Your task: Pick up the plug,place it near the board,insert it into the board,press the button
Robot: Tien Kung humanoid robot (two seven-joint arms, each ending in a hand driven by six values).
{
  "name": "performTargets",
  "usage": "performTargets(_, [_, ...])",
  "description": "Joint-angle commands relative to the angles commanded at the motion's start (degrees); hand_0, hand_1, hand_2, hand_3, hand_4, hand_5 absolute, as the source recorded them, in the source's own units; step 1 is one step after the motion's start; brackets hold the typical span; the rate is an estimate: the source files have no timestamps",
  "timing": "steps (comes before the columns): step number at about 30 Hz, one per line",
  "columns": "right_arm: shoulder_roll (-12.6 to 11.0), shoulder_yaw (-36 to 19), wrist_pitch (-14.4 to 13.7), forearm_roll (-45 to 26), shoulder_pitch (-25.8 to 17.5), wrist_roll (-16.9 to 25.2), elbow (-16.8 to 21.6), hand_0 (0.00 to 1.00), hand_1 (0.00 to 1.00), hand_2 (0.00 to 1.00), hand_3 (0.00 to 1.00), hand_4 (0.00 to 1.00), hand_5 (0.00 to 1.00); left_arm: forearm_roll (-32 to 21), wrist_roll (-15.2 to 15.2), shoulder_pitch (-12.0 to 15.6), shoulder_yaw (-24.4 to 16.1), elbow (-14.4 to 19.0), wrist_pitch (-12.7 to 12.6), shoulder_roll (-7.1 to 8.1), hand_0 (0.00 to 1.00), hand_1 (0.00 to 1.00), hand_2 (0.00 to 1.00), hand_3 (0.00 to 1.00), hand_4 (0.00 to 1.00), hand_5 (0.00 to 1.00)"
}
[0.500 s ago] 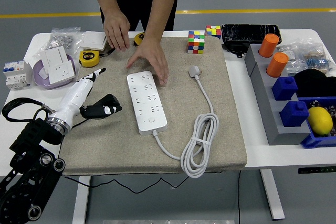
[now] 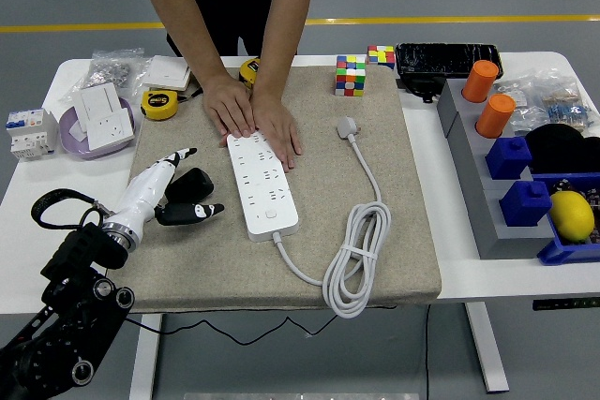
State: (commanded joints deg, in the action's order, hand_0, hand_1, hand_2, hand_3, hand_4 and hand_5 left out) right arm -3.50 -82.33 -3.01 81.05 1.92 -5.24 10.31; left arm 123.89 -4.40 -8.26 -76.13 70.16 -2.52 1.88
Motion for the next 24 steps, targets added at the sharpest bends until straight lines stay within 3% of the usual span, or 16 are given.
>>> performTargets(2, [-0.1,-0.1,0.0,0.0,0.0,0.0,0.0,0.798,0.703,0.711,0.751,0.998,0.876,0.2,0.3,-0.8,0.1,-1.4,-0.3,-0.24,0.736,0.705,0.691,0.745,0.998,0.387])
performTargets(3, [-0.1,-0.2,0.0,0.1,0.1,0.0,0.0,0.798,0.703,0.710,0.751,0.998,0.875,0.3,0.5,-1.2,0.2,-2.2,-0.5,-0.37,0.648,0.574,0.569,0.624,0.998,0.352])
performTargets(8, [-0.2,0.1,-0.1,-0.3,0.3,0.1,0.0,0.798,0.703,0.710,0.751,0.998,0.875,2.2,0.8,-2.8,0.2,-4.9,-1.9,-0.93,0.648,0.574,0.569,0.624,0.998,0.352])
performTargets(9, [-0.1,0.1,-0.1,-0.4,0.3,0.1,0.0,0.799,0.703,0.710,0.751,0.998,0.874,2.9,0.9,-3.0,0.2,-5.3,-2.6,-1.01,0.535,0.455,0.398,0.430,0.914,0.268])
performTargets(14, [0.0,-0.3,0.0,0.0,0.2,0.0,0.0,0.799,0.703,0.710,0.751,0.998,0.874,6.1,1.1,-3.4,-0.3,-6.3,-5.2,-1.16,0.535,0.455,0.398,0.430,0.914,0.268])
performTargets(15, [0.0,-0.4,0.0,0.0,0.1,0.0,0.0,0.798,0.703,0.710,0.750,0.998,0.874,6.1,1.1,-3.4,-0.4,-6.3,-5.4,-1.17,0.493,0.375,0.349,0.391,0.663,0.239])
performTargets(19, [0.0,-0.6,0.1,0.1,0.1,0.1,0.0,0.798,0.703,0.710,0.750,0.998,0.874,6.1,1.7,-3.5,-0.9,-6.6,-7.1,-1.13,0.493,0.375,0.349,0.391,0.663,0.239])
performTargets(24, [0.0,-0.4,0.0,-0.1,0.3,0.2,0.0,0.797,0.703,0.710,0.750,0.998,0.873,6.1,2.0,-3.8,-1.5,-7.0,-7.0,-1.16,0.488,0.371,0.346,0.388,0.666,0.254])
